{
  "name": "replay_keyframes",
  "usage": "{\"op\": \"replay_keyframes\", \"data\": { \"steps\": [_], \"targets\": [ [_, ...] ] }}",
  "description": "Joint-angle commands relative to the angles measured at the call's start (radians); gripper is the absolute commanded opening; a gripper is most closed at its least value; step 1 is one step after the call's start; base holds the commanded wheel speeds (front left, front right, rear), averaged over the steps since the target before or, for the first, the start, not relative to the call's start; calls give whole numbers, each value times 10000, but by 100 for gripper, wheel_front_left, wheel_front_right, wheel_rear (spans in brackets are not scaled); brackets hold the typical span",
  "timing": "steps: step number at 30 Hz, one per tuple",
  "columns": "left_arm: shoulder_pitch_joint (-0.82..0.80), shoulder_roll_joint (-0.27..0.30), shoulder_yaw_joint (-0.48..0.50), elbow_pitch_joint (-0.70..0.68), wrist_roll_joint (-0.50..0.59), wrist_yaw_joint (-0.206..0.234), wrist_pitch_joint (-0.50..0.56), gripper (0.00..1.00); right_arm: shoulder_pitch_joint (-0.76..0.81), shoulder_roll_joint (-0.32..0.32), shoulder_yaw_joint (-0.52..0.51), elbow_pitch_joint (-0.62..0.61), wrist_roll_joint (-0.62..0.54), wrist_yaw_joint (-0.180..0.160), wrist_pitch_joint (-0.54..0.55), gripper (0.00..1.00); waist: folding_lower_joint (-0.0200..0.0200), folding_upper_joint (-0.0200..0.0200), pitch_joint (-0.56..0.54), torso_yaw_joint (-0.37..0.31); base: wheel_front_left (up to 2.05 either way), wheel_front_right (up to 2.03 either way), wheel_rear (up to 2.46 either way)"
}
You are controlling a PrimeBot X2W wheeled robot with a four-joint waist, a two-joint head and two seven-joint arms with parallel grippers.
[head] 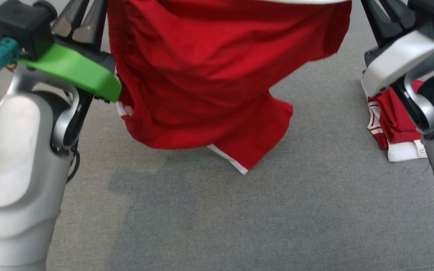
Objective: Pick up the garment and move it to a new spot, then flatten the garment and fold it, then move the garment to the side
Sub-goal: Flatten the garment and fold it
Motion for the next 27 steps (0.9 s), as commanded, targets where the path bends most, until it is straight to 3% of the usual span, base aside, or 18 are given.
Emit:
{"op": "replay_keyframes", "data": {
  "steps": [1, 5, 8, 15, 19, 24, 27],
  "targets": [
    [-638, 18, -65, 314, -177, -70, 129, 0, -632, -309, 199, 265, 201, -11, 54, 0, 0, 0, 1165, -85, 0, 0, 0],
    [-2556, 98, -363, 1675, -446, -125, 540, 0, -2771, -614, 1084, 1763, 221, -13, -131, 0, 0, 0, 2360, -289, 0, 0, 0],
    [-4124, 124, -526, 3044, -335, -149, 426, 0, -4550, -300, 1639, 3339, 209, -13, -659, 0, 0, 0, 2984, -449, 0, 0, 0],
    [-7272, -99, -403, 6048, 155, 24, -1408, 0, -7769, 658, 1044, 7029, -866, -16, -2908, 0, 0, 0, 4006, -720, 0, 0, 0],
    [-7992, -424, -212, 7164, -47, -33, -2879, 0, -8235, 1324, 519, 8533, -1604, -17, -4214, 0, 0, 0, 4326, -789, 0, 0, 0],
    [-7415, -643, -170, 8005, -54, -76, -3307, 0, -7512, 2018, 637, 9958, -2124, -16, -4808, 0, 0, 0, 4409, -811, 0, 0, 0],
    [-6812, -943, -194, 7735, 136, -107, -3331, 0, -7089, 2227, 893, 10702, -2305, -16, -4914, 0, 0, 0, 4582, -627, 0, 0, 0]
  ]
}}
